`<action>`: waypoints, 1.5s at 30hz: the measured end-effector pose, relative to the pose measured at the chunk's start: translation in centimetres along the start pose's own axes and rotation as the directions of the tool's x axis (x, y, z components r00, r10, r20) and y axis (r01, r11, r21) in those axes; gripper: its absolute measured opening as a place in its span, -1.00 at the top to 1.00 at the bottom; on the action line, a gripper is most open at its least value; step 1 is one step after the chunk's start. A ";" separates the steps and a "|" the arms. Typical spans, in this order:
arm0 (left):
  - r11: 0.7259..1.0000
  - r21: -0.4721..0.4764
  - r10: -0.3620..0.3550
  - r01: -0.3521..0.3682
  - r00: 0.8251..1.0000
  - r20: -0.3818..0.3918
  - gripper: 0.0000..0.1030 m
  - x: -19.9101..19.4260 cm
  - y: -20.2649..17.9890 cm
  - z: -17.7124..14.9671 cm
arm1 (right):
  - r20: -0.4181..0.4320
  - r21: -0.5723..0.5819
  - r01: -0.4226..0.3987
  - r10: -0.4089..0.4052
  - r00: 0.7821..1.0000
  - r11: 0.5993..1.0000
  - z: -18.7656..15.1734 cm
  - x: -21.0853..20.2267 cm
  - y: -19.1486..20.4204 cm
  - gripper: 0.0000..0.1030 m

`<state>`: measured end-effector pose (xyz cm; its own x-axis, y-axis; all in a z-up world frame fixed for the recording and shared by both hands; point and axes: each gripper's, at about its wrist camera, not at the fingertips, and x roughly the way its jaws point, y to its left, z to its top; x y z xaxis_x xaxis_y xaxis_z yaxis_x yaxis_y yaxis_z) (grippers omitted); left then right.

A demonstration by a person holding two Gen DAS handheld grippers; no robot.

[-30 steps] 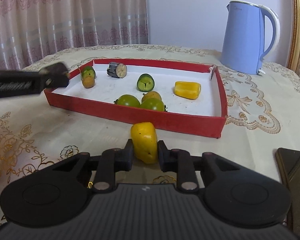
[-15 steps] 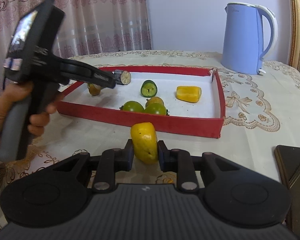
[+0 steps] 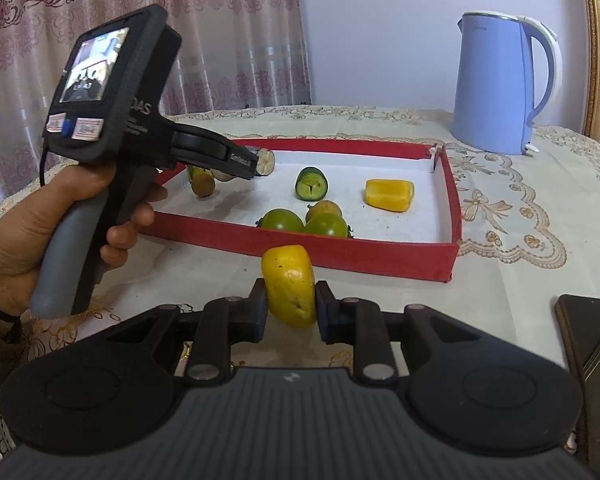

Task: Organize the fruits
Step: 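Carry the eggplant piece into the tray and open the left gripper while the right gripper lifts the mango, then lower the yellow mango into the tray and open the right gripper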

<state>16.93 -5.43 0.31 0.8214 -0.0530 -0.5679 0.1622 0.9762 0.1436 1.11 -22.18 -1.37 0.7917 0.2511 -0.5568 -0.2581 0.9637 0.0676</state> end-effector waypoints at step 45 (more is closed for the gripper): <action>0.967 -0.157 0.208 -0.200 0.977 0.039 -0.60 -5.8 6.8 -4.0 | 0.067 0.058 -0.012 0.008 0.998 0.998 4.5 2.4 -0.7 0.54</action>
<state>11.10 2.35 1.37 0.8579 0.1434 -0.4935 -0.0931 0.9878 0.1252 5.65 -21.90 0.96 0.8248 0.2647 -0.4996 -0.2352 0.9642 0.1226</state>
